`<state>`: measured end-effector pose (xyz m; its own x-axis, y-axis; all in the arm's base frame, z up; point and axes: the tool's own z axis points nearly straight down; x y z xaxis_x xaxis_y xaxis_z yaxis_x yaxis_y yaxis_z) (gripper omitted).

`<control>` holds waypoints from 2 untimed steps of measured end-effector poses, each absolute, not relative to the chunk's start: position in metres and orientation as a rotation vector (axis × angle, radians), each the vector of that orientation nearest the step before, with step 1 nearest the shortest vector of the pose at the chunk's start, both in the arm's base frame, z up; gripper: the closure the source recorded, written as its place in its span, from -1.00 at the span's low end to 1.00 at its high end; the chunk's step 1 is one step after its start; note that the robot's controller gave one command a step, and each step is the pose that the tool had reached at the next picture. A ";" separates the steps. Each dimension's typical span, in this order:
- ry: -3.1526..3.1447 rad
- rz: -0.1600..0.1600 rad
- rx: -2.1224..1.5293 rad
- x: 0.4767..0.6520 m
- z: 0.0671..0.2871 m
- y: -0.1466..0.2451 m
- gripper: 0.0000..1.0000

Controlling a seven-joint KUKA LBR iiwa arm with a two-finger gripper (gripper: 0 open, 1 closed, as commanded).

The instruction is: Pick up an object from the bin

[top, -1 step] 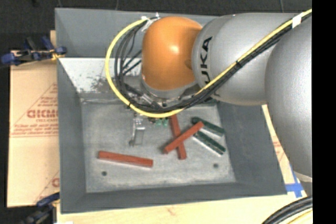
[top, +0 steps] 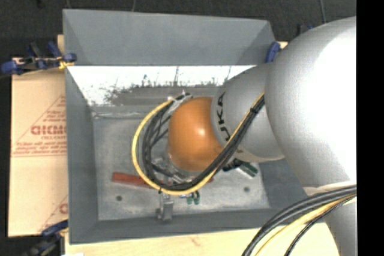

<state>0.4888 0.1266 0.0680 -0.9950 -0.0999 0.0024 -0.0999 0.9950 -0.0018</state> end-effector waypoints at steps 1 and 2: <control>-3.154 -0.009 0.028 0.520 0.167 0.172 -1.00; -3.135 0.002 0.151 0.568 0.067 0.151 -1.00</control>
Offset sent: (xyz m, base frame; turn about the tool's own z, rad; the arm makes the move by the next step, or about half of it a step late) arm 0.0274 0.0428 0.0932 0.0867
